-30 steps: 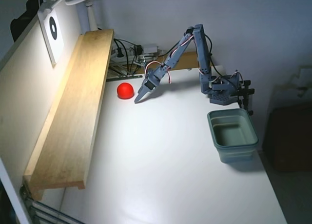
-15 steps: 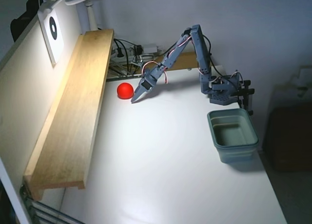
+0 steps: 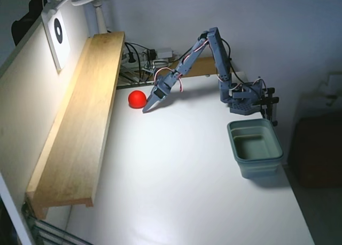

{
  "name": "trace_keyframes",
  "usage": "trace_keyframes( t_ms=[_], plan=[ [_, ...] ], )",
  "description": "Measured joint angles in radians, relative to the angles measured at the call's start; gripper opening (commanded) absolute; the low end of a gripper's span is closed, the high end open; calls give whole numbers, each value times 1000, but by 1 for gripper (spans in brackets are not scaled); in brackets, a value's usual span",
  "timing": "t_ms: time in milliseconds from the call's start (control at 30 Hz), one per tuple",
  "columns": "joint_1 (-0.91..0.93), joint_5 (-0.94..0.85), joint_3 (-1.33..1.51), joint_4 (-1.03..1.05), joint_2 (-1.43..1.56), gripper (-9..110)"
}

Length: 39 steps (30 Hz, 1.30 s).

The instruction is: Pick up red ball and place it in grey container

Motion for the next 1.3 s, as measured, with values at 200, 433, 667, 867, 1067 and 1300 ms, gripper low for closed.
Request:
trace_keyframes(
  t_ms=[200, 433, 667, 867, 1067, 1300],
  plan=[
    [0, 0, -9, 0, -9, 38],
    [0, 0, -140, 40, -95, 38],
    [9, 0, -291, 94, -186, 38],
    [11, 0, -374, 114, -239, 38],
    [11, 0, -377, 117, -239, 38],
    [5, 2, -377, 118, -239, 23]
  ],
)
